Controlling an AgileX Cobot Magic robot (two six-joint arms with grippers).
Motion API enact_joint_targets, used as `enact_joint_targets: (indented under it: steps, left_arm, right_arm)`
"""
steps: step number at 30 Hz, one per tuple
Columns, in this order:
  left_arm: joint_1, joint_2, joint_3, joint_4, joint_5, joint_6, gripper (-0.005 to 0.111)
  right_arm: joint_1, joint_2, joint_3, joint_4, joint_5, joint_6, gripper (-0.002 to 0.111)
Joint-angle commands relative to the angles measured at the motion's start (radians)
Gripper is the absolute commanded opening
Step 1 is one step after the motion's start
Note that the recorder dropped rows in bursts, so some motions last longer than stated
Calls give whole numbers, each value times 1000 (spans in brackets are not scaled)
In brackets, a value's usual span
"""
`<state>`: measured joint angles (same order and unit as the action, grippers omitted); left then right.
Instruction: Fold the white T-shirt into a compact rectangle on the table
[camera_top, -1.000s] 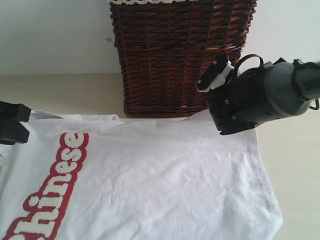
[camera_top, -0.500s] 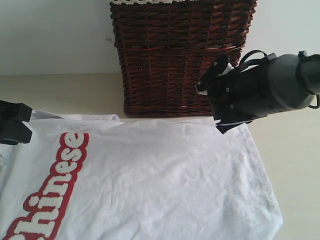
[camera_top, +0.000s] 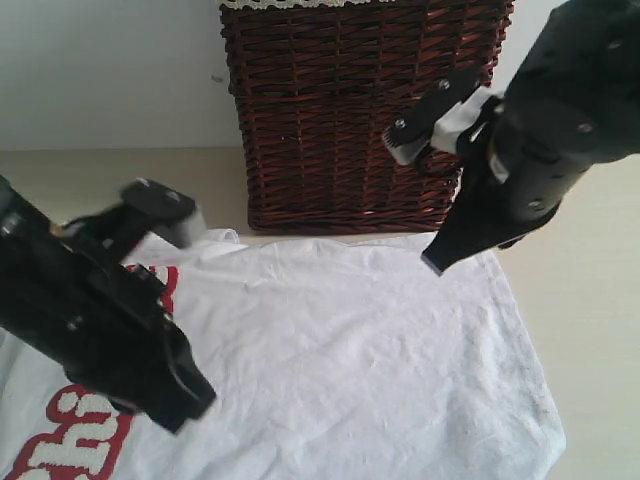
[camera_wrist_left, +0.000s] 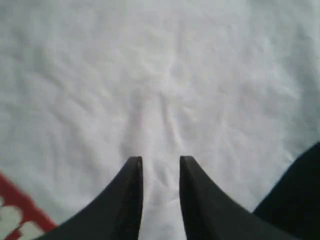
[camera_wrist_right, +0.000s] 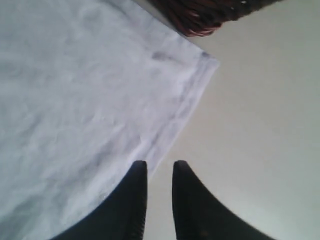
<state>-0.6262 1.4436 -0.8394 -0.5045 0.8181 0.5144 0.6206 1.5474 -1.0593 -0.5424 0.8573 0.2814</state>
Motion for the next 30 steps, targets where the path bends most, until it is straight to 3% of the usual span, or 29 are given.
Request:
enact_joint_targets:
  steps: [1,3,8,9,14,17,23,27,30]
  left_arm:
    - [-240,50,9,-32,-155,9,27]
    - [-341,79,9,-47,-269,9,32]
    - [-550,188,-1,-61,-517,-46,66]
    - [-575,211,-15,-61,-528,-64,68]
    - [-661,361,-130,-56,-521,-126,67]
    - [-679,454,-211,-24,-513,-158,67]
    - [-676,606,-353,306,-385,-458,65]
    - [-676,628,-420,521,-241,-630,47]
    - [-676,603,-445,529,-211,-627,32]
  right_arm:
    - [-5,-156,-6,14,86,43,19]
    - [-5,-229,-6,35,86,55,19]
    - [-5,-369,-6,83,77,53,19]
    - [-5,-386,-6,85,79,51,19]
    - [-5,-469,-6,141,61,19,19]
    - [-5,-487,-6,161,54,5,19]
    - [-5,-488,-4,189,54,-16,19]
    - [-5,-488,-4,210,48,-30,19]
    - [-5,-488,-4,212,44,-33,19]
